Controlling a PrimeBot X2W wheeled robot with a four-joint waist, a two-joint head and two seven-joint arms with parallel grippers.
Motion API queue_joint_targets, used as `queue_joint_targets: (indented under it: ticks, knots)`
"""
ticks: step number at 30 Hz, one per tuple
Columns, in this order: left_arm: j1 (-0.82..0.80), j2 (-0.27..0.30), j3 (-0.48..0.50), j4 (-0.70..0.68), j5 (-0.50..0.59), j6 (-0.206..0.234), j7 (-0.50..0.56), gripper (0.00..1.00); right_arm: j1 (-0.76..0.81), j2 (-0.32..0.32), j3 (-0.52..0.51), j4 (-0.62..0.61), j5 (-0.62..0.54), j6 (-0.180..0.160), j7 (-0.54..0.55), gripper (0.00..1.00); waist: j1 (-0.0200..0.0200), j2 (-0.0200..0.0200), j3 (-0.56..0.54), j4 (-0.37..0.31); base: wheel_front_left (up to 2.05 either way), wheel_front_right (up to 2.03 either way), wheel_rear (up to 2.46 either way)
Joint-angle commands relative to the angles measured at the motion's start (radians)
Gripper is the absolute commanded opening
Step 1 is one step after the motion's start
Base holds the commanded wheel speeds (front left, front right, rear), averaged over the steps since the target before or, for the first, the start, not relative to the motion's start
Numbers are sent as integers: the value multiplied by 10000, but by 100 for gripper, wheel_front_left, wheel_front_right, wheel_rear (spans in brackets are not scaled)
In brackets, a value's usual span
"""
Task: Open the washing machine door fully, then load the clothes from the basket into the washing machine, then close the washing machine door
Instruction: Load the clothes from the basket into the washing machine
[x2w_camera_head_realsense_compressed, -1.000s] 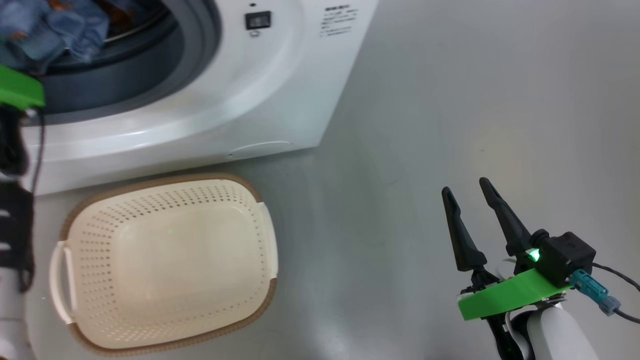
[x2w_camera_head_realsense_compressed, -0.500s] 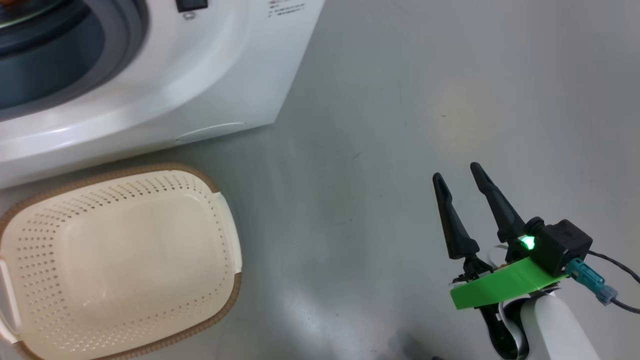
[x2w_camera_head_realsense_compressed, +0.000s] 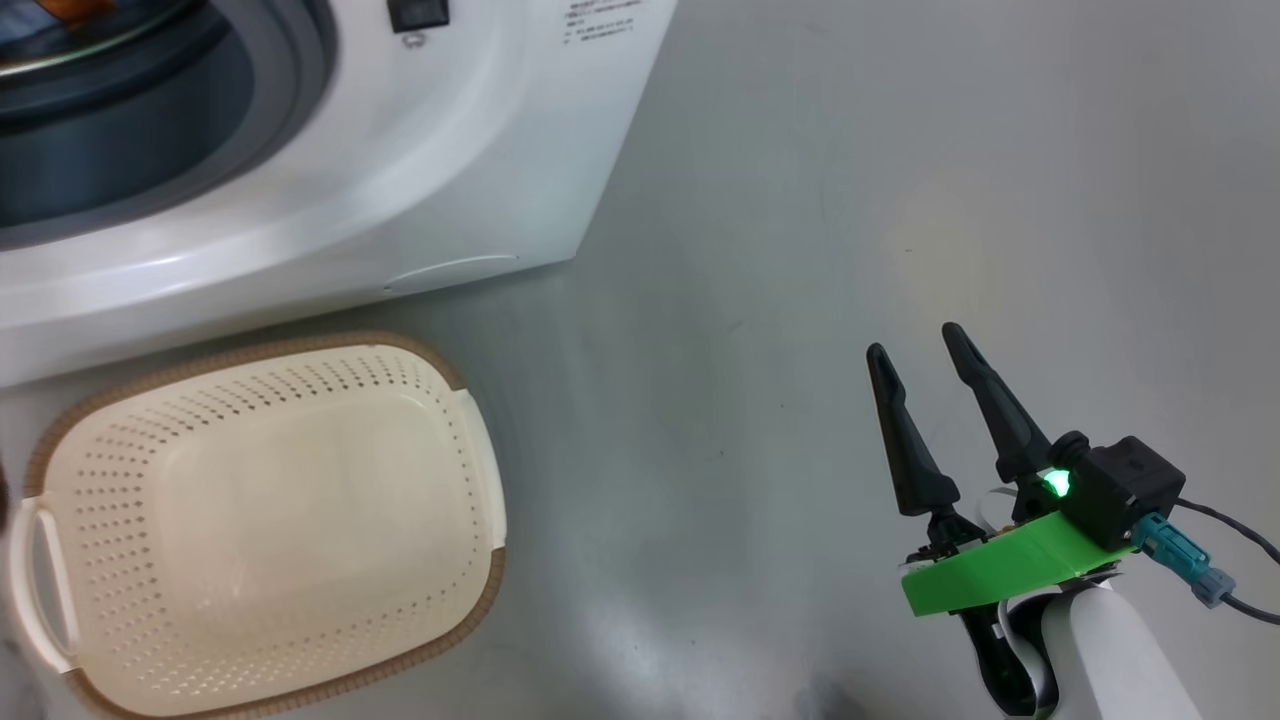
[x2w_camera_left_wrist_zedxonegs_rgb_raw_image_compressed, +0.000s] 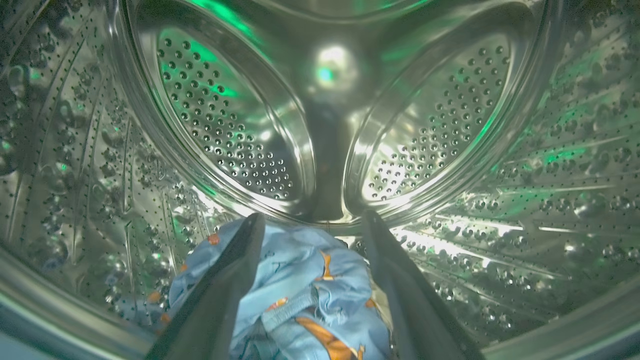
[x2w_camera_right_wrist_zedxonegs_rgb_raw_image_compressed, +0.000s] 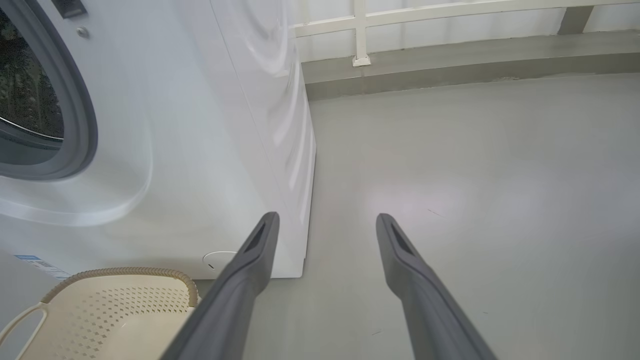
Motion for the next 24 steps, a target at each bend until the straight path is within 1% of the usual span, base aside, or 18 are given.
queue_joint_targets:
  ticks: [1,5,16,24]
  knots:
    - [422,359,129,-358,129,-15,-55,100,16,10,174,-174,-81,16,-49,100,0,0,-152,119,0,0,0]
    - [1157,68,118,-723,199,-15,-55,100,33,-21,148,-145,-155,16,-49,100,0,0,-348,313,0,0,0]
    - [3199,-756,291,-1735,336,-15,-55,100,179,-395,77,-9,-177,16,-49,100,0,0,-1022,880,0,0,0]
    - [4671,-1124,423,-2532,687,-15,-55,100,485,-635,-63,123,-149,16,-49,100,0,0,-1690,1223,0,0,0]
